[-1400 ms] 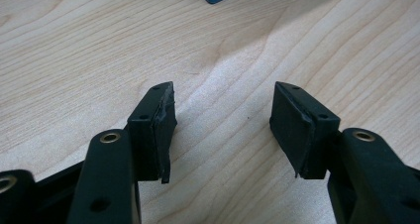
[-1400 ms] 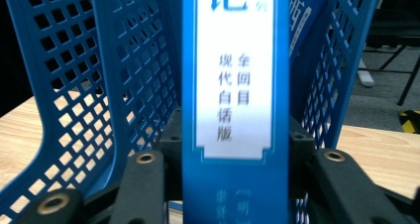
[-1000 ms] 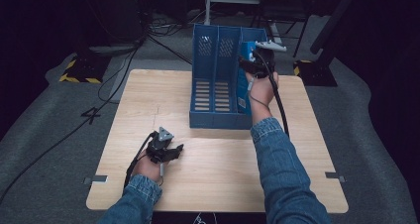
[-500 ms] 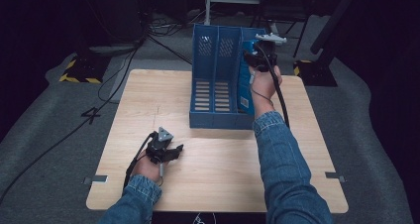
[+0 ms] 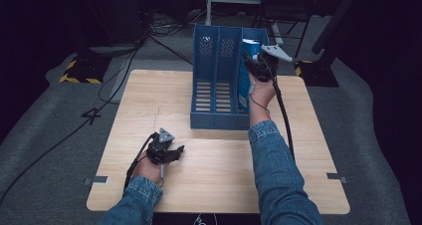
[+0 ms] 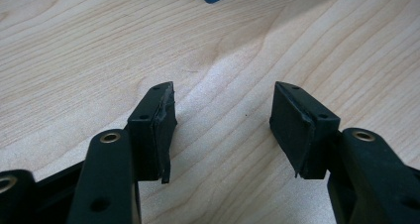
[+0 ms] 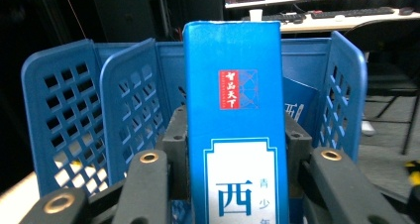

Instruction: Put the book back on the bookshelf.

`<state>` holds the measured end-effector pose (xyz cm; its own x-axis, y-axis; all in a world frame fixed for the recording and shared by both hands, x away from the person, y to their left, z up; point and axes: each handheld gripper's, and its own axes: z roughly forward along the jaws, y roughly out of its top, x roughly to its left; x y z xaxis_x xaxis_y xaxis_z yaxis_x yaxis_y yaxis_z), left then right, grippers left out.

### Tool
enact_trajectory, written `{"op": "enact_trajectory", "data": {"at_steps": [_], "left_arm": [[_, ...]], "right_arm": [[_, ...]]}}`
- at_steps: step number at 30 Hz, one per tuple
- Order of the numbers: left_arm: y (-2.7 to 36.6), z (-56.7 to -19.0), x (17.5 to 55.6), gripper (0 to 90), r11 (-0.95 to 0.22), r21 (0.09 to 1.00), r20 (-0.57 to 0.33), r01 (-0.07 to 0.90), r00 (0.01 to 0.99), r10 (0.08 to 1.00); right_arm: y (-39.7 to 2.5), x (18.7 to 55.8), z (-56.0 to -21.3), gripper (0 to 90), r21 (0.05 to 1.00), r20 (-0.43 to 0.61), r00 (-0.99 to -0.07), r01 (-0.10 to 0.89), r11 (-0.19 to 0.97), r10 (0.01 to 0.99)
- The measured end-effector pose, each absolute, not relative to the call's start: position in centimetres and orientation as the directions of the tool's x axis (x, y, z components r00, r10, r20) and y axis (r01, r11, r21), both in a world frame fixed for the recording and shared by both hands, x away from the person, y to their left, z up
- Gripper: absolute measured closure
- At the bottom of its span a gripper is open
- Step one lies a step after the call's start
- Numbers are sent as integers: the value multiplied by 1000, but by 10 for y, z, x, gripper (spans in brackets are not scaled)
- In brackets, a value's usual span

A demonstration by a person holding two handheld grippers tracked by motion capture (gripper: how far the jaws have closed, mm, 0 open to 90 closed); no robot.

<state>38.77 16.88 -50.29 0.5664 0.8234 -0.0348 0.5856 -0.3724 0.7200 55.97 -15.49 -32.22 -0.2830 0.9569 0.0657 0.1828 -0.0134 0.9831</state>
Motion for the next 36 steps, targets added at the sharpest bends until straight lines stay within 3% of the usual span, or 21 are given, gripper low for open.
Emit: {"op": "enact_trajectory", "data": {"at_steps": [9, 12, 18, 21, 28, 29, 36], "left_arm": [[169, -503, 387, 432, -372, 719, -35, 587, 566, 824], [169, -503, 388, 432, -366, 721, -42, 588, 564, 825], [170, -503, 388, 433, -358, 721, -51, 594, 560, 827], [169, -503, 387, 433, -358, 720, -51, 594, 560, 827], [169, -503, 388, 433, -352, 721, -57, 596, 558, 828], [169, -503, 388, 433, -350, 724, -60, 594, 560, 826], [168, -503, 387, 432, -360, 723, -49, 590, 563, 825]], "right_arm": [[-157, 567, -308, 611, 958, 64, -288, 287, 22, 955], [-157, 565, -308, 612, 961, 66, -283, 276, 15, 957], [-168, 535, -302, 612, 989, 91, -289, 139, -52, 953], [-171, 537, -296, 611, 993, 105, -289, 83, -85, 952], [-156, 549, -346, 586, 992, 83, -294, 113, -51, 952], [-154, 549, -370, 577, 989, 92, -281, 137, -55, 955], [-156, 546, -363, 555, 978, 103, -268, 202, -49, 958]]}}
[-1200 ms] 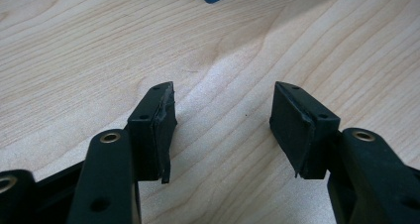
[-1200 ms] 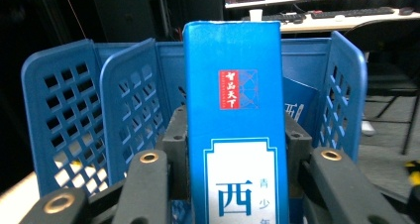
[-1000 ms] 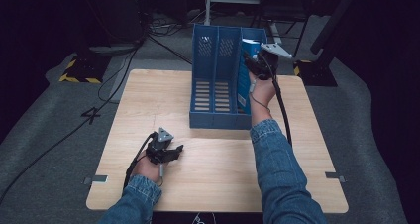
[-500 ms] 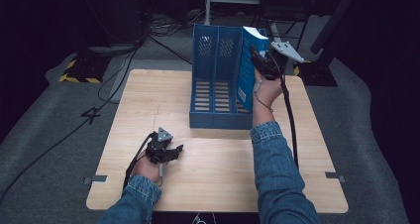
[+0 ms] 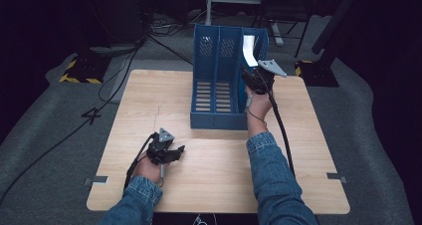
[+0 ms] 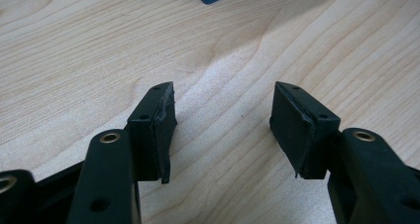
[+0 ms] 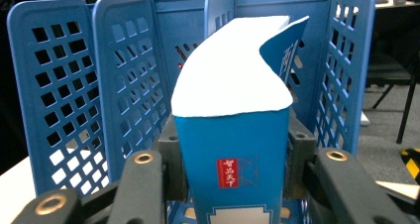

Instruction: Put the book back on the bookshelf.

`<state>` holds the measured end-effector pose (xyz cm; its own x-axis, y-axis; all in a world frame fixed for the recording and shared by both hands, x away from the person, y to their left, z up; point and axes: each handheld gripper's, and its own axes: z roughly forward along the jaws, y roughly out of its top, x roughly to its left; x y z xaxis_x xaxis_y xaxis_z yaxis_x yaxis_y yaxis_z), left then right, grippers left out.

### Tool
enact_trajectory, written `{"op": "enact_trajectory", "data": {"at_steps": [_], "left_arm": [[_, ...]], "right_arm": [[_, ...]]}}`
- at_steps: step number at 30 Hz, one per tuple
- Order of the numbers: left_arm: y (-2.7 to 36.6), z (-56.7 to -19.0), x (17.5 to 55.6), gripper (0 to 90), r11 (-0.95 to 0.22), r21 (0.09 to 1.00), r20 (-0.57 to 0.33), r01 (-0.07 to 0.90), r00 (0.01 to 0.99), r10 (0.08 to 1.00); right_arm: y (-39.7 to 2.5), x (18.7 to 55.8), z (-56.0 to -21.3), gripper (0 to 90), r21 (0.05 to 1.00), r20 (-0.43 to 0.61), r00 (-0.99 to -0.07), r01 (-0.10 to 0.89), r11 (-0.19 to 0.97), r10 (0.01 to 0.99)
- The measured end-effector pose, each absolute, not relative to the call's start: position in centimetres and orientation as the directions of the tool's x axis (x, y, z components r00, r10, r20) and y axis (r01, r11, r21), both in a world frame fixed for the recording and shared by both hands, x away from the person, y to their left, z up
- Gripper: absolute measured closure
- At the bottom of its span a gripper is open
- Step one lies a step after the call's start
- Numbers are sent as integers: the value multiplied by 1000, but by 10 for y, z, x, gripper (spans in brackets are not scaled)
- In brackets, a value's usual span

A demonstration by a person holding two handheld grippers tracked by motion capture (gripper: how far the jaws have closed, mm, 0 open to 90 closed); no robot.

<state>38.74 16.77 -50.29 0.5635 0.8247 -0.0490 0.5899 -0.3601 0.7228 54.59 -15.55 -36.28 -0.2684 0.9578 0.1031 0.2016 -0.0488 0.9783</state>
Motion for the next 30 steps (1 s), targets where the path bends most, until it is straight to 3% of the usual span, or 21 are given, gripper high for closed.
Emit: {"op": "enact_trajectory", "data": {"at_steps": [4, 9, 20, 30], "left_arm": [[167, -503, 387, 431, -366, 721, -43, 588, 566, 823], [167, -503, 387, 427, -373, 720, -34, 585, 567, 823], [180, -503, 378, 389, -375, 717, -23, 588, 557, 830], [196, -504, 369, 367, -383, 717, -23, 583, 568, 822]], "right_arm": [[-161, 543, -359, 497, 969, 142, -297, 235, -72, 944], [-167, 527, -344, 418, 976, 102, -325, 215, -32, 940], [-183, 480, -311, 401, 978, 37, -413, 202, 52, 910], [-210, 437, -312, 358, 967, -2, -509, 217, 131, 861]]}}
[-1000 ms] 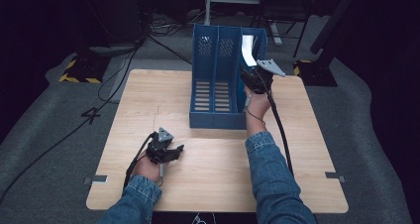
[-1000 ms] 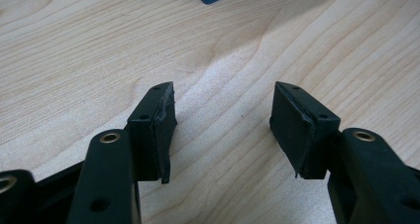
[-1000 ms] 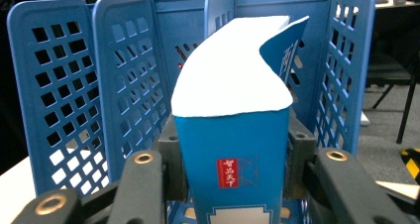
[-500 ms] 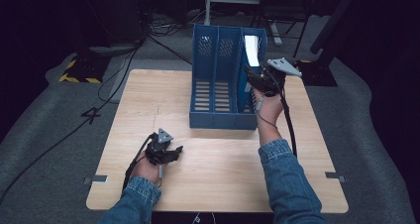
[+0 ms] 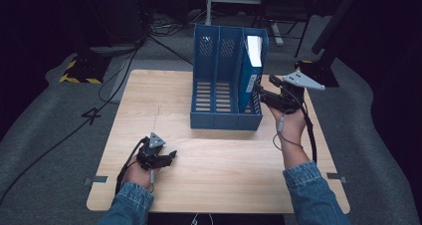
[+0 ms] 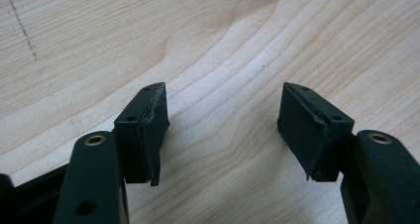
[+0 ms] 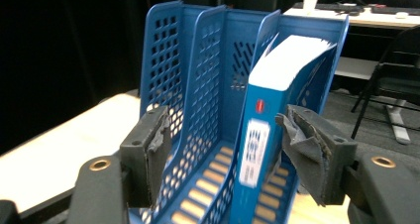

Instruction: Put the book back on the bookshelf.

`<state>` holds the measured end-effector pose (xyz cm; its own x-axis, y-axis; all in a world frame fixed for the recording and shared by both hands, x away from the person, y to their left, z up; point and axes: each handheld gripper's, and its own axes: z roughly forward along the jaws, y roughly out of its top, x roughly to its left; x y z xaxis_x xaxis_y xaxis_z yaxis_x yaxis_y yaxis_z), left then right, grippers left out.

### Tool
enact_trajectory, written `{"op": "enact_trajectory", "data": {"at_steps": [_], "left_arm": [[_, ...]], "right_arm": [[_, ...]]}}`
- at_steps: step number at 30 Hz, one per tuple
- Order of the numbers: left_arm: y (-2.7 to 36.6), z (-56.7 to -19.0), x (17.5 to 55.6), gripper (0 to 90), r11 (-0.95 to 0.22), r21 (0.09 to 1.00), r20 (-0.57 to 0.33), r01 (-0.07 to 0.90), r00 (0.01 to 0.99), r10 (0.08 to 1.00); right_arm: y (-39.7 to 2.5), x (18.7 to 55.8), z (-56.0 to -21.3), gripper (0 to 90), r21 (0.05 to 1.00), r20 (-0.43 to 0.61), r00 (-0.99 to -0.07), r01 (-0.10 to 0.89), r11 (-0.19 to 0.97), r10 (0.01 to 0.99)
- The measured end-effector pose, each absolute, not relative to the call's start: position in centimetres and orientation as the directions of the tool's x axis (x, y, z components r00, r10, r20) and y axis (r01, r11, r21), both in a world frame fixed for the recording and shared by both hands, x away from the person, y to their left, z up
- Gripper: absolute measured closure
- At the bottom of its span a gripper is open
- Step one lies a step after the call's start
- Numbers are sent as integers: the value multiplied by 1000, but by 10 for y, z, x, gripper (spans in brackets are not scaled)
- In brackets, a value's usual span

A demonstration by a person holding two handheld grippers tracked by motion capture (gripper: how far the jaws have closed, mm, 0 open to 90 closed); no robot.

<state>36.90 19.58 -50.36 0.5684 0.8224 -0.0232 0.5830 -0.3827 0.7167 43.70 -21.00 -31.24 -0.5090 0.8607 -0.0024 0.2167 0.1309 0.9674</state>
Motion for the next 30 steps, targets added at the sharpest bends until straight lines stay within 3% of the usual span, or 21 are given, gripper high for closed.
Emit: {"op": "enact_trajectory", "data": {"at_steps": [9, 30], "left_arm": [[198, -503, 372, 355, -403, 714, -22, 572, 593, 805], [200, -504, 375, 350, -414, 715, -18, 563, 607, 794]], "right_arm": [[-247, 406, -329, 295, 940, -50, -555, 256, 228, 830], [-328, 383, -408, 170, 820, 54, -549, 502, 277, 834]]}}
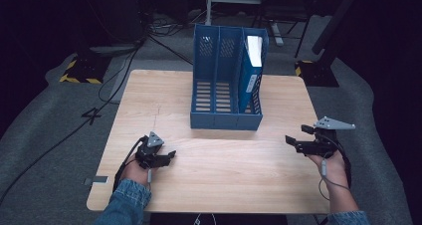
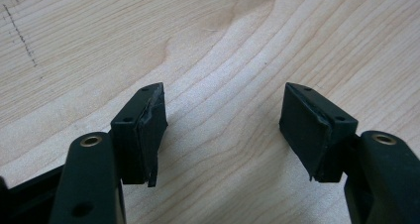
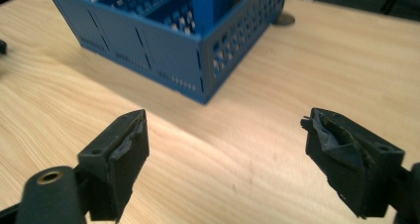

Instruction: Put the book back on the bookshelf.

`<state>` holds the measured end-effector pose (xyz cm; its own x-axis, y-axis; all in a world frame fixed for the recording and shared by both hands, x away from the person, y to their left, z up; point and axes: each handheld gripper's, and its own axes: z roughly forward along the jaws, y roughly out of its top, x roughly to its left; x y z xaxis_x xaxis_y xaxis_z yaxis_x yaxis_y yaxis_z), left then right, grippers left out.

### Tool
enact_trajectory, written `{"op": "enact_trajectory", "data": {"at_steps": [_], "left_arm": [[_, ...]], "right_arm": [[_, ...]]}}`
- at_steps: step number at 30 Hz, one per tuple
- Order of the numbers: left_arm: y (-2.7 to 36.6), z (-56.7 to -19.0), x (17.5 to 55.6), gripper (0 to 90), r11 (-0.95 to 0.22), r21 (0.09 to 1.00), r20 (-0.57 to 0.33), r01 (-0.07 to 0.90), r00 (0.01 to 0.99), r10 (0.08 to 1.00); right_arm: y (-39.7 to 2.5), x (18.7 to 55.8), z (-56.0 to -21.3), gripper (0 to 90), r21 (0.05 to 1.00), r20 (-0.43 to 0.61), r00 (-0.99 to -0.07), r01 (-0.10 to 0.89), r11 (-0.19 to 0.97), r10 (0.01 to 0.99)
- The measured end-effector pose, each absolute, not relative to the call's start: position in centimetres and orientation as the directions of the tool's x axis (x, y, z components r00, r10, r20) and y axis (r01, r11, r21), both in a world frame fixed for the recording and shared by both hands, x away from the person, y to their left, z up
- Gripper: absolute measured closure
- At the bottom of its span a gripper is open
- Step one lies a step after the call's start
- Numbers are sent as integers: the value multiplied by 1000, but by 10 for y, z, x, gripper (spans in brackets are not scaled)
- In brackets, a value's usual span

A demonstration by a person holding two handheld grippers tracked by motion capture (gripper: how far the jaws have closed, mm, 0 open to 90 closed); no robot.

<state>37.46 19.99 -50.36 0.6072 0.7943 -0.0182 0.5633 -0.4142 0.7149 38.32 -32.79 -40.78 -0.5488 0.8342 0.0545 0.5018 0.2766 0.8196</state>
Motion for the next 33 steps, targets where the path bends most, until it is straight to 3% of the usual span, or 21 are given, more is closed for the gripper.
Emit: {"op": "enact_trajectory", "data": {"at_steps": [6, 25, 29, 31, 33], "left_arm": [[200, -504, 375, 350, -415, 715, -18, 563, 607, 795], [199, -504, 376, 349, -413, 714, -19, 565, 605, 796], [199, -504, 376, 347, -414, 717, -16, 562, 606, 795], [198, -504, 376, 347, -411, 716, -19, 564, 605, 796], [198, -504, 376, 340, -415, 714, -17, 565, 606, 796]], "right_arm": [[-334, 385, -435, 175, 705, 68, -518, 630, 326, 853], [-327, 386, -489, 150, 615, 24, -511, 685, 391, 859], [-322, 384, -496, 84, 647, -14, -490, 660, 382, 871], [-321, 385, -501, 0, 675, -14, -483, 642, 364, 876], [-322, 385, -506, 0, 710, -7, -482, 614, 344, 876]]}}
